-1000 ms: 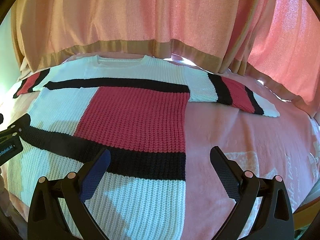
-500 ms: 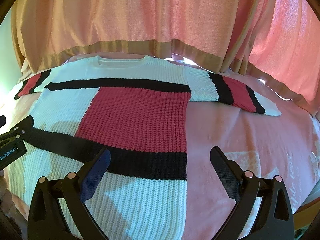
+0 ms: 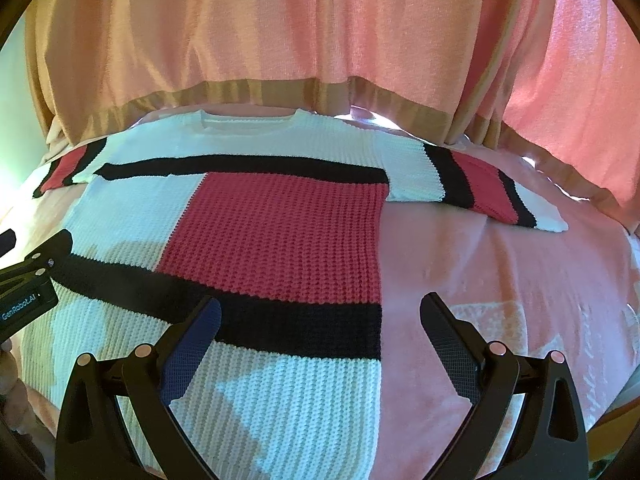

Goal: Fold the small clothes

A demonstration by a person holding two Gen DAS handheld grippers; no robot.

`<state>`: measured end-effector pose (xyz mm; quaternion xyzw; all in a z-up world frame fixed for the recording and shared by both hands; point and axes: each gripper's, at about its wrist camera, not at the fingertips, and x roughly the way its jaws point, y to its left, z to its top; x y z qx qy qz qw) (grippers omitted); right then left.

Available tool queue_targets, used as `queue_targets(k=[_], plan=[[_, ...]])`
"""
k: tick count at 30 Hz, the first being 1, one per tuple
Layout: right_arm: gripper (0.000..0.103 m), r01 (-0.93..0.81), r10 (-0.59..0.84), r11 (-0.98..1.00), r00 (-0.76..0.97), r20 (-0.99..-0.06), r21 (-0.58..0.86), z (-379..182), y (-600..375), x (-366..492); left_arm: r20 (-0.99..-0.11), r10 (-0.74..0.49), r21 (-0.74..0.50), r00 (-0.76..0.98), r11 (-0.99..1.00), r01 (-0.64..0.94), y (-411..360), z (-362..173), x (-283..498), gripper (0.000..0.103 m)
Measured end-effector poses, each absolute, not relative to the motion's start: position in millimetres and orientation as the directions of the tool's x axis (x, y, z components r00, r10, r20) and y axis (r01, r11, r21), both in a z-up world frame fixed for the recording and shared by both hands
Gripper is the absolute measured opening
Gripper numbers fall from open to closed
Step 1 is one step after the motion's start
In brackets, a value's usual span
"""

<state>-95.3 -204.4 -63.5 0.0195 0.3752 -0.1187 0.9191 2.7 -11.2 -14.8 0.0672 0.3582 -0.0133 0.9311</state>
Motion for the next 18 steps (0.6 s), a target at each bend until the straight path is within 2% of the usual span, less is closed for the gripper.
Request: queue_targets(k=[18], plan=[[0.098,0.23,-0.199,0.972,0.69,-0.696,-0.049,-64.7,-202.7,-95.1,-0.671,0.024,0.114,0.741,0.991,0.071,-10.4,-13.4,2.9,0.098]])
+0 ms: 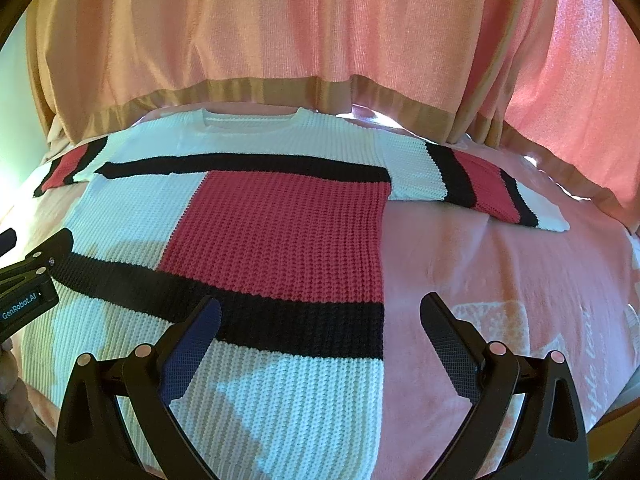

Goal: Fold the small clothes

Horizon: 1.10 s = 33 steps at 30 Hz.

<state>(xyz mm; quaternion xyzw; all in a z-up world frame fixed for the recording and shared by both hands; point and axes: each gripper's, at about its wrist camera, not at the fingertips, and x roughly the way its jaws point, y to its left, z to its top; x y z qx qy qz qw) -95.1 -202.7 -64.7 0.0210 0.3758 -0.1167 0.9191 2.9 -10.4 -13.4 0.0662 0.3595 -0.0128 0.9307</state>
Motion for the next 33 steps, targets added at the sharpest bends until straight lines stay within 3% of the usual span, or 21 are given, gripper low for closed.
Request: queue_targets(k=[5,9,13,20,22,28,30,31,32,33], plan=[[0.098,0.208,-0.173,0.977,0.704,-0.689,-0.033,-55,-209,-95,-0.67,0.022,0.115,0.742,0.991,0.075,-11,-10,3,0.098],[0.098,0.215,-0.13,0.975,0.743,-0.656,0.05,-16,-257,-91,-0.652,-0.014,0.134,0.758,0.982,0.133,-21,8,8,0.098],[0.098,0.322,-0.245,0.947,0.747,-0.619,0.014,8,-349,-73,-0.61,-0.044,0.174,0.791,0.967,0.187,-37,28,24,0.098],[0.097,0.662,-0.347,0.727,0.581,-0.736,0.179,-67,-559,-43,-0.637,-0.088,0.124,0.766,0.969,0.215,-60,14,62,0.098],[0.09,0.723,-0.362,0.662,0.54,-0.76,0.198,-90,-599,-43,-0.671,-0.11,0.106,0.734,0.964,0.242,-65,7,68,0.098],[0.084,0.796,-0.344,0.53,0.516,-0.785,0.291,-138,-669,-43,-0.698,-0.098,0.114,0.71,0.963,0.245,-72,-10,81,0.098],[0.057,0.79,-0.326,0.529,0.526,-0.785,0.31,-147,-678,-34,-0.714,-0.105,0.1,0.692,0.963,0.25,-72,-15,86,0.098],[0.053,0.787,-0.323,0.533,0.529,-0.785,0.311,-148,-678,-32,-0.718,-0.106,0.098,0.688,0.963,0.251,-73,-16,87,0.098],[0.039,0.784,-0.335,0.539,0.534,-0.776,0.306,-148,-679,-28,-0.72,-0.106,0.099,0.686,0.962,0.253,-73,-17,89,0.098],[0.013,0.773,-0.331,0.551,0.548,-0.768,0.314,-146,-678,-25,-0.719,-0.102,0.105,0.687,0.962,0.253,-74,-18,89,0.098]])
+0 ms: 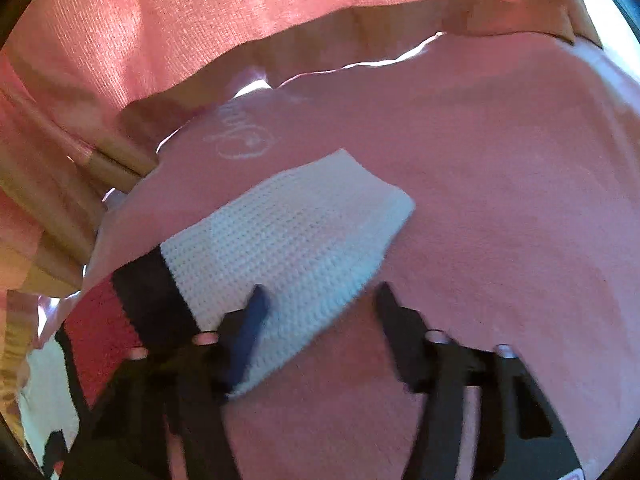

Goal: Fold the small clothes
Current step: 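Grasp the sweater sleeve cuffs with the left and right grippers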

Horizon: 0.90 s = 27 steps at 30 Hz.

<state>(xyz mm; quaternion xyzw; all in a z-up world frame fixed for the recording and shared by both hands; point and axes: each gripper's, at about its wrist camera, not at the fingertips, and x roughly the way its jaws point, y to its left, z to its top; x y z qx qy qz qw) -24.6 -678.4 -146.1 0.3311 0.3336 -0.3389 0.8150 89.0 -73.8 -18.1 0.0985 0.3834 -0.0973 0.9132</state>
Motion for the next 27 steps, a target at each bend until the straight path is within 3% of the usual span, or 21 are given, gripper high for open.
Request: queue_targets(k=[1,7,10,14,17,21,25,27], plan=[[0.007,0.764,-0.32,0.557,0.56,-0.765,0.326,-143,-677,-21,-0.719,-0.1,0.11,0.687,0.961,0.254,-74,-19,89,0.098],[0.006,0.566,-0.276,0.711,0.77,-0.576,0.416,-52,-610,1,-0.724,-0.096,0.107,0.683,0.963,0.248,-72,-17,92,0.098],[0.006,0.34,-0.13,0.84,0.883,-0.451,0.423,15,-522,25,-0.714,-0.101,0.093,0.692,0.967,0.237,-68,-11,90,0.098],[0.006,0.067,0.076,0.929,0.928,-0.365,0.364,73,-394,64,-0.696,-0.106,0.078,0.711,0.972,0.222,-59,-1,86,0.098],[0.006,-0.08,0.199,0.946,0.908,-0.37,0.313,86,-305,96,-0.68,-0.097,0.073,0.727,0.977,0.199,-46,8,82,0.098],[0.006,-0.235,0.337,0.936,0.811,-0.478,0.262,53,-184,141,-0.655,-0.084,0.041,0.751,0.988,0.147,-18,21,83,0.098],[0.017,-0.312,0.373,0.926,0.686,-0.624,0.211,-12,-108,168,-0.676,-0.071,0.008,0.734,0.995,0.104,8,19,96,0.098],[0.018,-0.311,0.337,0.937,0.694,-0.637,0.157,-20,-100,162,-0.699,-0.08,-0.028,0.71,0.996,0.084,22,16,105,0.098]])
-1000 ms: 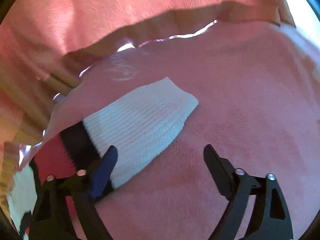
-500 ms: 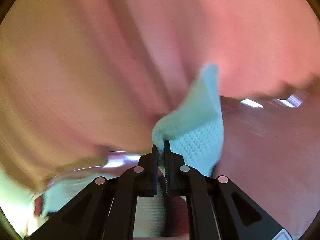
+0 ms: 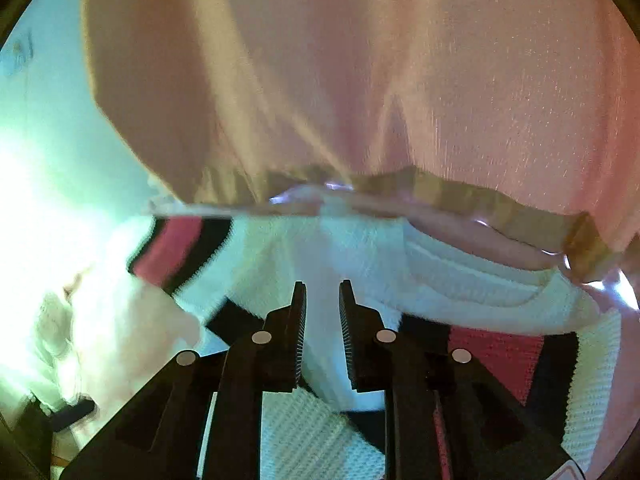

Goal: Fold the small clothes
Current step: 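Grasp the sweater sleeve cuffs with the left and right grippers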

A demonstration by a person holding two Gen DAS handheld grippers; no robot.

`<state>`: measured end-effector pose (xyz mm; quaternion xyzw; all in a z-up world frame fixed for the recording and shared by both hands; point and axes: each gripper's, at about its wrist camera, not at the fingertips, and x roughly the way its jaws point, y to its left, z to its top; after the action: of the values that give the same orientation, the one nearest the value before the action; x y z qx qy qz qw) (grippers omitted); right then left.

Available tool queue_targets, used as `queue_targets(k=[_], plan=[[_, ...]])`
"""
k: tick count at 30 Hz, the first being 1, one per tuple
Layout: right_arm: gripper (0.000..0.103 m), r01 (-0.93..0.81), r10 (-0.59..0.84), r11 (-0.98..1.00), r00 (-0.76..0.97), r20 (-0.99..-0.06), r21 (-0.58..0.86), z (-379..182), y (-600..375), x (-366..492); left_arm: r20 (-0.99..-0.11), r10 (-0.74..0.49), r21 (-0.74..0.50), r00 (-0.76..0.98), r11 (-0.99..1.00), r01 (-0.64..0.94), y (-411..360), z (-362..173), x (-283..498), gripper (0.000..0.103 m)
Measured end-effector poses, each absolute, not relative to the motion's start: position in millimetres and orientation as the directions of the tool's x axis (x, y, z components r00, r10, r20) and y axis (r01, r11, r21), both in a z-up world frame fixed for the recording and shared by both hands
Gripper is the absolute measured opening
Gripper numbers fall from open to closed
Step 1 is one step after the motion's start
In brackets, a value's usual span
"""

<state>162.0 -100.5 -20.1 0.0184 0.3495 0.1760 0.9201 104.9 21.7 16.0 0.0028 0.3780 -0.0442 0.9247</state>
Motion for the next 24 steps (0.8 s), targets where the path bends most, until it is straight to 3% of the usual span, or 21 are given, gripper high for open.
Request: queue_targets(k=[1,3,4,10,14,17,18,19,20,21,22,24], plan=[[0.021,-0.307,0.317,0.943,0.709,-0.63,0.13,-17,-106,151,-0.712,-0.098,-0.058,0.696,0.995,0.081,30,15,111,0.098],[0.054,-0.258,0.258,0.962,0.746,-0.613,0.091,-12,-130,127,-0.721,-0.12,-0.09,0.683,0.993,0.078,39,13,122,0.098],[0.059,-0.204,0.196,0.977,0.774,-0.602,0.056,-9,-151,110,-0.729,-0.127,-0.1,0.673,0.992,0.079,42,10,130,0.098],[0.063,0.048,-0.09,0.996,0.709,-0.7,-0.079,-63,-259,34,-0.812,-0.175,-0.173,0.557,0.983,0.057,40,-30,184,0.098],[0.063,0.121,-0.131,0.99,0.639,-0.758,-0.069,-111,-294,29,-0.785,-0.102,-0.112,0.611,0.993,0.021,26,-43,212,0.098],[0.063,0.097,-0.148,0.989,0.63,-0.762,-0.112,-130,-290,44,-0.797,-0.171,-0.196,0.579,0.98,0.02,18,-59,232,0.089],[0.063,0.097,-0.159,0.987,0.631,-0.759,-0.127,-135,-288,50,-0.805,-0.188,-0.217,0.562,0.976,0.016,14,-66,239,0.081],[0.062,0.103,-0.155,0.988,0.63,-0.761,-0.116,-138,-288,58,-0.811,-0.205,-0.232,0.548,0.972,0.02,12,-70,245,0.058],[0.052,0.103,-0.137,0.99,0.634,-0.761,-0.092,-135,-291,62,-0.815,-0.231,-0.253,0.531,0.967,0.031,10,-75,250,0.043],[0.018,0.107,-0.119,0.992,0.64,-0.76,-0.065,-134,-293,68,-0.817,-0.244,-0.264,0.522,0.964,0.037,9,-79,253,0.024],[0.012,0.122,-0.112,0.992,0.642,-0.758,-0.043,-131,-296,72,-0.807,-0.24,-0.256,0.54,0.966,0.047,10,-77,252,0.009],[0.011,0.149,-0.07,0.988,0.705,-0.706,0.051,-109,-307,63,-0.787,-0.231,-0.239,0.572,0.969,0.063,11,-66,249,0.008]])
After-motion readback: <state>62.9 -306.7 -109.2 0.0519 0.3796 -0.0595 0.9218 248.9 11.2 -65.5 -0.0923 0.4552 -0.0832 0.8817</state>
